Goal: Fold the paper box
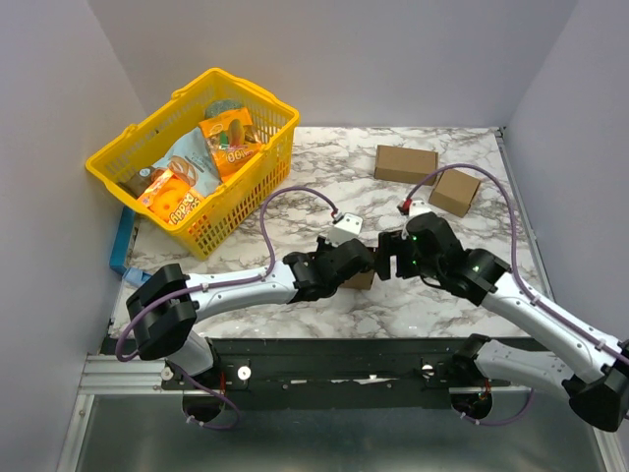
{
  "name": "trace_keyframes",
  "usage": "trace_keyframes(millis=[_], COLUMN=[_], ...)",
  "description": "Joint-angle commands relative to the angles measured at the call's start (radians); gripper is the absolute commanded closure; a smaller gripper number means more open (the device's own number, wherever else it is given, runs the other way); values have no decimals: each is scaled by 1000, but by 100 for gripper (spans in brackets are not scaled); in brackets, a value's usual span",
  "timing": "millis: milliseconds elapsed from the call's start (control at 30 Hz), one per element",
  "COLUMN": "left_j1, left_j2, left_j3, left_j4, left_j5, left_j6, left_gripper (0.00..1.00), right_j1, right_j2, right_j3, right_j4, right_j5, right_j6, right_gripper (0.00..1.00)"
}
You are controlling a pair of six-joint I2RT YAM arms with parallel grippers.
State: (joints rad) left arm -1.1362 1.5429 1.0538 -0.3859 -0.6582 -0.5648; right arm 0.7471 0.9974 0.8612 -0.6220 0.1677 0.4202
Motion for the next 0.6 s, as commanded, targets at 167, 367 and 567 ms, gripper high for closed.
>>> trace_keyframes(millis=[167,367,567], left_j1=[-8,-10,-8], left_j2=[-24,-75,-128], left_j3=[-20,-26,-44], left_j4=[-73,-70,-48], left_j5=[60,37,35], left_j6=[25,29,48], left_gripper=[87,53,35], right_j1=[-78,-137,-140], right_j2=[-14,12,15], right_j3=[70,55,13], right_j4=[68,168,215], right_j5=[-107,-195,-148], right_j6=[120,181,207], right_gripper=[7,0,0])
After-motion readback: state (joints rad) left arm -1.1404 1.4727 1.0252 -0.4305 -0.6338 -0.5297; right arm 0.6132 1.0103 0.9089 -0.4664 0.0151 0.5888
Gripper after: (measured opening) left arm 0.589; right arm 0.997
